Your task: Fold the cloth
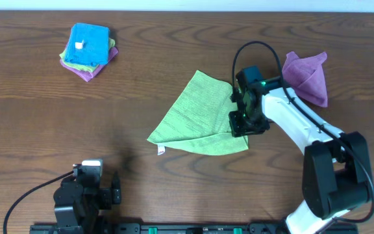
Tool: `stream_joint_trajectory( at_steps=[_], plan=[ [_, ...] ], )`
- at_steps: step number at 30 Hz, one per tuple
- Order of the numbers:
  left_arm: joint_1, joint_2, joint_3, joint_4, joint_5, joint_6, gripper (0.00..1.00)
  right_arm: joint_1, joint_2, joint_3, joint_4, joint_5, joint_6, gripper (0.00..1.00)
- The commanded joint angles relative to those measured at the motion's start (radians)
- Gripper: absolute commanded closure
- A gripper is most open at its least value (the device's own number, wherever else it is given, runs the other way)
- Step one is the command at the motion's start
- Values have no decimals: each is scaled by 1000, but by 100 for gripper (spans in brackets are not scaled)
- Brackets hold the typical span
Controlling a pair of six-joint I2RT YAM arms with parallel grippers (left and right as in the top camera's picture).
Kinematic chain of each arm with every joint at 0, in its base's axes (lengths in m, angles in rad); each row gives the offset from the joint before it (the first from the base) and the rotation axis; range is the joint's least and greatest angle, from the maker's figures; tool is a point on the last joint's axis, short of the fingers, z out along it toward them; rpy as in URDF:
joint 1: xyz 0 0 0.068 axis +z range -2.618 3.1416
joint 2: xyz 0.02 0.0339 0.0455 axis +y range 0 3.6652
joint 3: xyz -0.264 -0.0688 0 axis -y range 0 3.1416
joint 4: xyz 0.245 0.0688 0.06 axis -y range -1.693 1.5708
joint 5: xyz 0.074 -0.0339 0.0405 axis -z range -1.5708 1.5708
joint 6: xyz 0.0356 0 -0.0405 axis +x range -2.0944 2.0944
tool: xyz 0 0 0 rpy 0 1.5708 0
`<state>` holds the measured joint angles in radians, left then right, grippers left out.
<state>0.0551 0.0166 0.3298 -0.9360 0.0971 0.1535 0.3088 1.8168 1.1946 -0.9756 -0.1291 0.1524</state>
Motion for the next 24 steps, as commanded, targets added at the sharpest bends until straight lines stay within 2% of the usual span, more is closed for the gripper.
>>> stream_joint_trajectory(
  at_steps=[1,11,15,19,24],
  plan=[
    [-5,-6,0,-10,-3,-12,5,-11,-17,-21,6,-11,12,59],
    [-5,-6,0,-10,-3,-12,5,-11,-15,-77,69,-11,12,59],
    [-5,-6,0,-10,-3,-12,5,-11,-15,-89,84,-27,11,62],
    [-5,-6,0,-10,-3,-12,5,-11,-15,-89,105,-82,11,69],
    [-5,-6,0,-10,-3,-12,5,-11,-15,-89,107,-89,2,85]
  ],
)
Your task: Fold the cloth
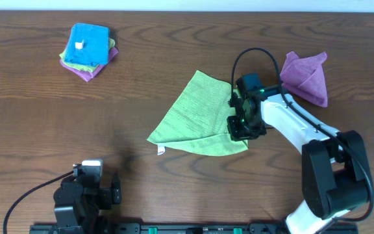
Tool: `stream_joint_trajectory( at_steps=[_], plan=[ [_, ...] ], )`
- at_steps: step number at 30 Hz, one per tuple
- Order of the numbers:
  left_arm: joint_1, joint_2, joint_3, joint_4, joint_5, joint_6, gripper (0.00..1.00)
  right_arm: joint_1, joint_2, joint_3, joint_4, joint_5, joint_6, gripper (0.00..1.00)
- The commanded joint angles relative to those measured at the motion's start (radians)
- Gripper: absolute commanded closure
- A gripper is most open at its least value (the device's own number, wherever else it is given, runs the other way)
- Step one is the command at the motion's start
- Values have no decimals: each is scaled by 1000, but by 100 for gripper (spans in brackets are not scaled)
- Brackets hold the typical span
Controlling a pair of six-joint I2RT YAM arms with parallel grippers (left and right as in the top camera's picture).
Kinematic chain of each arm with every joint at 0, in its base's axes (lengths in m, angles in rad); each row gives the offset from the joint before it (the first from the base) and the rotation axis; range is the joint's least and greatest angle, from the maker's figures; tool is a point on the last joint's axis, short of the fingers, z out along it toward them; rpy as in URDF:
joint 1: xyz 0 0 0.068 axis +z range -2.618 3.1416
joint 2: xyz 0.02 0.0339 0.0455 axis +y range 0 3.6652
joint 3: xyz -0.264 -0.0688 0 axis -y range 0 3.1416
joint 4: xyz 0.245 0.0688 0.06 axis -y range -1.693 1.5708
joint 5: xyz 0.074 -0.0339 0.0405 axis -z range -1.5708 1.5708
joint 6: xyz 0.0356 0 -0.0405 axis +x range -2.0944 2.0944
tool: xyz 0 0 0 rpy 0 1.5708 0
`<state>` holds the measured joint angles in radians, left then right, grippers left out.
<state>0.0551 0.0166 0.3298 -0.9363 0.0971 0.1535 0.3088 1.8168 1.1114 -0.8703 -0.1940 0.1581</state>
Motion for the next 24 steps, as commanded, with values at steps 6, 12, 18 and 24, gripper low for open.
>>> stream_joint_trajectory(
  at_steps=[6,12,18,24],
  plan=[
    [-5,-6,0,-10,-3,-12,5,-8,-18,-6,-29,-47,-37,99],
    [-5,-6,0,-10,-3,-12,5,13,-84,-6,-108,-58,-99,99],
    [-5,-6,0,-10,-3,-12,5,66,-179,-6,-170,-57,-116,98],
    [-5,-6,0,-10,-3,-12,5,133,-188,-16,-261,-57,-161,99]
  ],
)
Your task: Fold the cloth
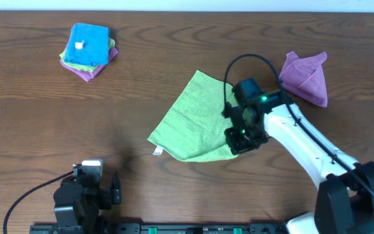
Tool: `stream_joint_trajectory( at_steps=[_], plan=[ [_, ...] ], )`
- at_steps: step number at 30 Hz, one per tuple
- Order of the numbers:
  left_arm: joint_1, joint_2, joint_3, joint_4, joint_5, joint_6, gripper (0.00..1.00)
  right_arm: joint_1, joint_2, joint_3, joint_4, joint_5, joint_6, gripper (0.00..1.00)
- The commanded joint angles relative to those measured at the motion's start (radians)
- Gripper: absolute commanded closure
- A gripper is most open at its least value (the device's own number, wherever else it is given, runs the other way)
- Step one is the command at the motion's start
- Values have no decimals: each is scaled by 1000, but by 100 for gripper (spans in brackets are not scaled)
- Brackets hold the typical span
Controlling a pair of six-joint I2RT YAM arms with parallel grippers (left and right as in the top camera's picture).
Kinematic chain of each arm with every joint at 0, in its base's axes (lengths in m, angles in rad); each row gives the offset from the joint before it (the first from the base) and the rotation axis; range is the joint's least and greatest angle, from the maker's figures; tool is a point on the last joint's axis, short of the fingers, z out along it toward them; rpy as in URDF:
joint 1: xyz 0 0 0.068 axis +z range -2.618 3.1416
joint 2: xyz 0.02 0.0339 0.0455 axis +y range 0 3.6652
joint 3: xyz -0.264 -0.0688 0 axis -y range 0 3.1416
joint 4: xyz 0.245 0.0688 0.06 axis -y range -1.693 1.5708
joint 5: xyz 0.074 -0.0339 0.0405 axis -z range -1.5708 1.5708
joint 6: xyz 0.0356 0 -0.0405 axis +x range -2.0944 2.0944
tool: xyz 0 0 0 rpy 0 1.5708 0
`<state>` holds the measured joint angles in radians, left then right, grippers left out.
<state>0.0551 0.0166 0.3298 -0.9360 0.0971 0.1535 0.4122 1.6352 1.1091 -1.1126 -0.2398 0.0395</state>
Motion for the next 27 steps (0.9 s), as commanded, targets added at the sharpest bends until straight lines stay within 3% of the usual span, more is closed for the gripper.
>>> stream_joint_trajectory(
  at_steps=[1,5,8,16,22,27],
  plan=[
    [-5,-6,0,-10,-3,-12,5,42,-6,-19,-31,-11,-46,97],
    [-5,-6,0,-10,-3,-12,5,85,-6,-49,-77,-11,-49,87],
    [-5,-6,0,-10,-3,-12,5,116,-6,-68,-102,-11,-38,61],
    [-5,-6,0,-10,-3,-12,5,136,-26,-71,-68,-1,49,57],
    [-5,-6,0,-10,-3,-12,5,177,-74,-71,-87,-116,-75,55],
    [-5,-6,0,-10,-3,-12,5,217,-78,-71,-121,-128,-75,54]
  ],
)
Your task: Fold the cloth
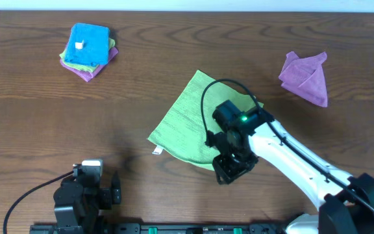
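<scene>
The green cloth (184,120) lies in the middle of the table in the overhead view, with a small white tag (157,151) at its lower left corner. My right gripper (229,170) is at the cloth's lower edge, its wrist covering the fingers; the cloth's right corner is drawn in under it. The cloth's top corner and left side lie flat. My left gripper (114,190) rests folded at the front left, far from the cloth, and its fingers cannot be made out.
A crumpled purple cloth (306,78) lies at the back right. A stack of folded cloths (88,51), blue on top, sits at the back left. The right arm's black cable (206,104) loops over the green cloth.
My right gripper has moved left and toward the front edge, from the cloth's right side to its lower edge. The cloth's right part has come with it and now lies further left.
My right gripper was at the green cloth's right corner, with the cloth spread out as a wide triangle. It stayed there at the following moment. Then it stood lower and further left with the corner drawn in, and now it is at the lower edge.
</scene>
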Tool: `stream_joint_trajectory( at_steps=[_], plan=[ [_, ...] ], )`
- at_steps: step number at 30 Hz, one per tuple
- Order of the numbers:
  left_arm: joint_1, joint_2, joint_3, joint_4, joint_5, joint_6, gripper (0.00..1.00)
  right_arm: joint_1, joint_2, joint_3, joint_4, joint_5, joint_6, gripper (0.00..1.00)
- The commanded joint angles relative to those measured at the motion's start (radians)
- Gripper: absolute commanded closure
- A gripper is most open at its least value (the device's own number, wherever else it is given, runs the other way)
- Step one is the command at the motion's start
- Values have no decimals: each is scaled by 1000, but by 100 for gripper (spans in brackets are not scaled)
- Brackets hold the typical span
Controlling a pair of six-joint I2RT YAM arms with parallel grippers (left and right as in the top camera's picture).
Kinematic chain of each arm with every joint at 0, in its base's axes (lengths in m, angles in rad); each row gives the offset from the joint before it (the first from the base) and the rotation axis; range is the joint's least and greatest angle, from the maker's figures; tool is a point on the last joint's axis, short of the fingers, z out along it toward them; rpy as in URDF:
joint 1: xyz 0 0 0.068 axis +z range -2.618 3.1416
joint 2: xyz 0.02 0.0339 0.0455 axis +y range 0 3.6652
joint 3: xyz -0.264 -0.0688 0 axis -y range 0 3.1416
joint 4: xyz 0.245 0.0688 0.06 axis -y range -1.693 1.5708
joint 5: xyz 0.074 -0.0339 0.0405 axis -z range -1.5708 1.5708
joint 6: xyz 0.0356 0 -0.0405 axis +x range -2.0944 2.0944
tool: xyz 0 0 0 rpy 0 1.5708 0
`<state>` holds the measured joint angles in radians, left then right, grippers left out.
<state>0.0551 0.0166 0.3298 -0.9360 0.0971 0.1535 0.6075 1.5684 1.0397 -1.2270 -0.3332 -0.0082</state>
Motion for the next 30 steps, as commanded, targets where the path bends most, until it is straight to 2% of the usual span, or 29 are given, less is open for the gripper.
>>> stream_joint_trajectory(
  at_steps=[1,7,12,16,17,20,22,26,30],
  plan=[
    [-5,-6,0,-10,-3,-12,5,26,-11,-1,-10,-34,-27,55],
    [-5,-6,0,-10,-3,-12,5,29,-33,-1,48,10,74,58],
    [-5,-6,0,-10,-3,-12,5,27,-121,-1,198,94,302,57],
    [-5,-6,0,-9,-3,-11,5,26,-206,-1,240,139,463,54],
    [-5,-6,0,-9,-3,-11,5,26,-225,-1,240,145,481,54],
    [-5,-6,0,-9,-3,-11,5,26,-286,-1,240,151,489,40],
    [-5,-6,0,1,4,-12,5,26,-322,-1,237,177,474,36],
    [-5,-6,0,74,79,-62,5,22,-384,-21,209,237,463,37],
    [-5,9,3,199,277,-96,5,-24,-456,-112,209,226,502,38]
  ],
)
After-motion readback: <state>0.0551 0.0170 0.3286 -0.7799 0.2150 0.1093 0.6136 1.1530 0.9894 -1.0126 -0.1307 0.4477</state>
